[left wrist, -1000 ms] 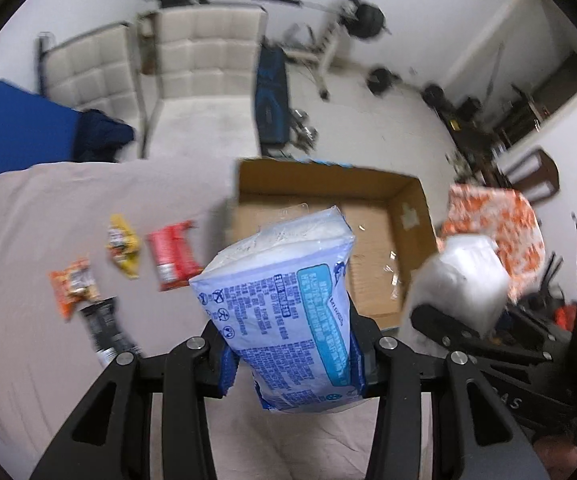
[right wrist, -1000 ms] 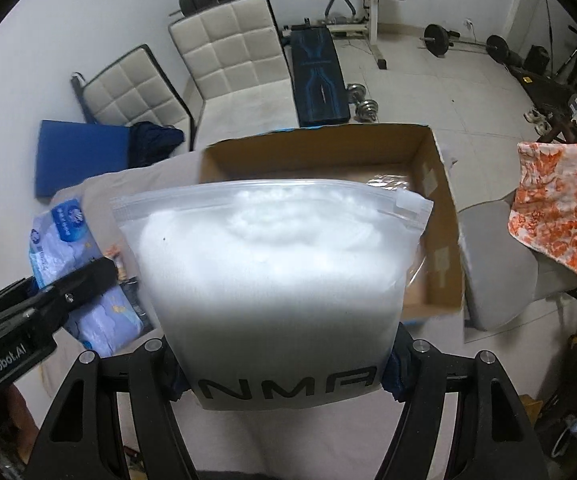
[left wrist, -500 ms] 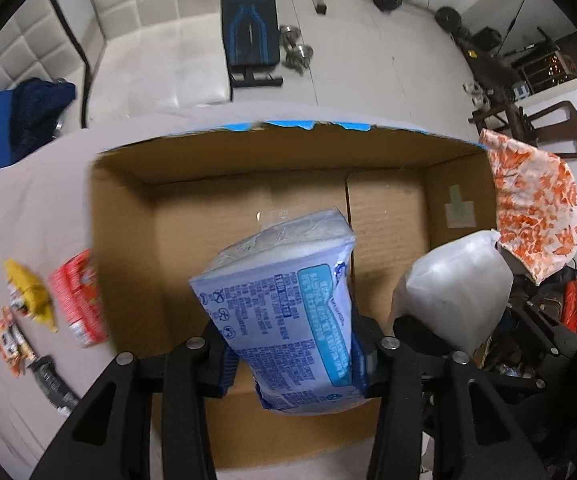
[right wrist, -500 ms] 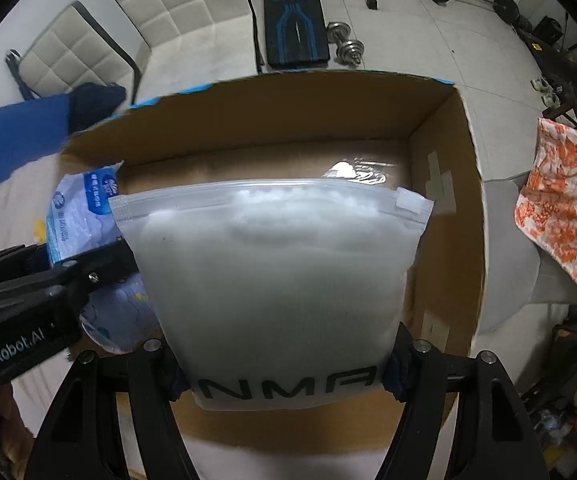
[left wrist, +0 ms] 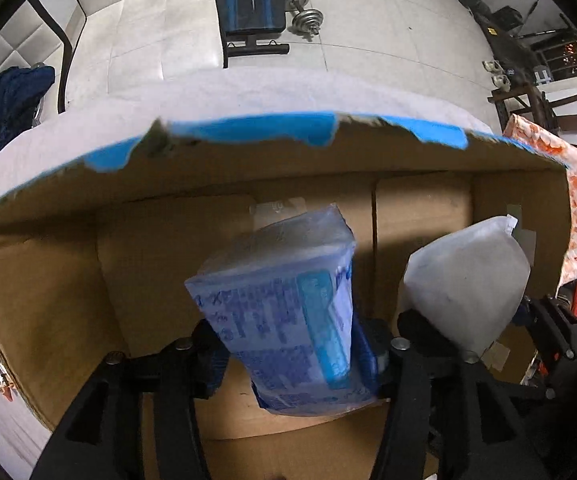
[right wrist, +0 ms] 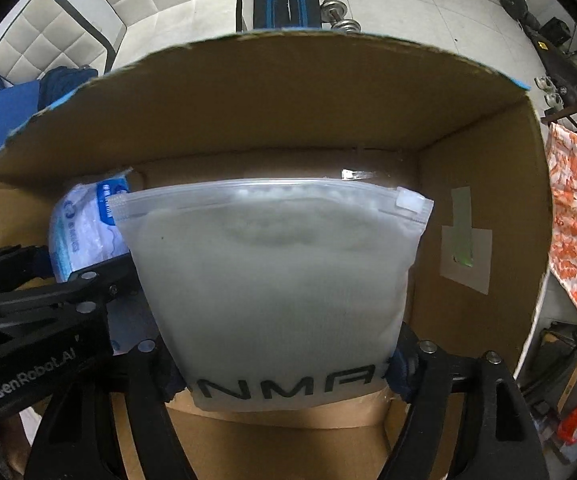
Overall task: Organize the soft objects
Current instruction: 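Carry the milk pouch and ONMAX bag with both tools over the cardboard box, then open both tools to drop the pouch and bag into the box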
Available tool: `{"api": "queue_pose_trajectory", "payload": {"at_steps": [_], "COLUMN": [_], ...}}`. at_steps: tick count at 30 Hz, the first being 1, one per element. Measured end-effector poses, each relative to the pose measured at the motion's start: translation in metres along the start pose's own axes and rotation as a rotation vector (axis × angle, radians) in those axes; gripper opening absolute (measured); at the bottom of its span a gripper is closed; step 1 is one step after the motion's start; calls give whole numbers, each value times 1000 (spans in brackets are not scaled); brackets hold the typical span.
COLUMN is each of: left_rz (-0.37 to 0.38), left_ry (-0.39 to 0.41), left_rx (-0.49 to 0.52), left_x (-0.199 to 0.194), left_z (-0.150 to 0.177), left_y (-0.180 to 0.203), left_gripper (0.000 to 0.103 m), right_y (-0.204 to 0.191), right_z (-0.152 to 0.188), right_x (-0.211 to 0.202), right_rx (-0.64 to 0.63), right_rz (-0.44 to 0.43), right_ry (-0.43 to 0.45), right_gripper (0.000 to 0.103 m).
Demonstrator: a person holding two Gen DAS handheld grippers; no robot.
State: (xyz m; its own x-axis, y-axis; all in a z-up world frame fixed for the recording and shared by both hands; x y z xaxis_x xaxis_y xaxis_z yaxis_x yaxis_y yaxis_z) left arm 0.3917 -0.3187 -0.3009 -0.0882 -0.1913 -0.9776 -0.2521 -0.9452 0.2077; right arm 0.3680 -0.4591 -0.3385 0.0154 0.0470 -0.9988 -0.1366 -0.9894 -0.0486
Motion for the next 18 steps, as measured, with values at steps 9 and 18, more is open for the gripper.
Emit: {"api": "queue_pose_trajectory", "payload": {"at_steps": [9,18], "left_rz": [-6,-17], "left_ry": [33,106], "left_rx": [14,8], "left_x": [-12,-39], "left_z": [1,30], "left_y": [3,0], "left_gripper": [90,100], "right_y": [7,1], "right_z": [-1,27], "right_x": [-7,-41], "right_rx": [-5,8], "right_rz": [7,18], "right_ry": [12,59], "right_gripper": [102,103]}}
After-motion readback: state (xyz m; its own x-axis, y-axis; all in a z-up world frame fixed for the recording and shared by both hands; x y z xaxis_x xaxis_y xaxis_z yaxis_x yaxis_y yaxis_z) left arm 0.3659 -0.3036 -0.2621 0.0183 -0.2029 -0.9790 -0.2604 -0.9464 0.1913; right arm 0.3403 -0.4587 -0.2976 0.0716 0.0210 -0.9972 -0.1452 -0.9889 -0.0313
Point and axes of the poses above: each gripper's, at about its wrist camera, not at the fingertips, and x roughly the way its jaws point, y to its right, z to its underside, the point moved 5 cm from there along x, roughly the way its jaws point, and after that the axes turned 4 degrees about y, right-handed, at the moved point
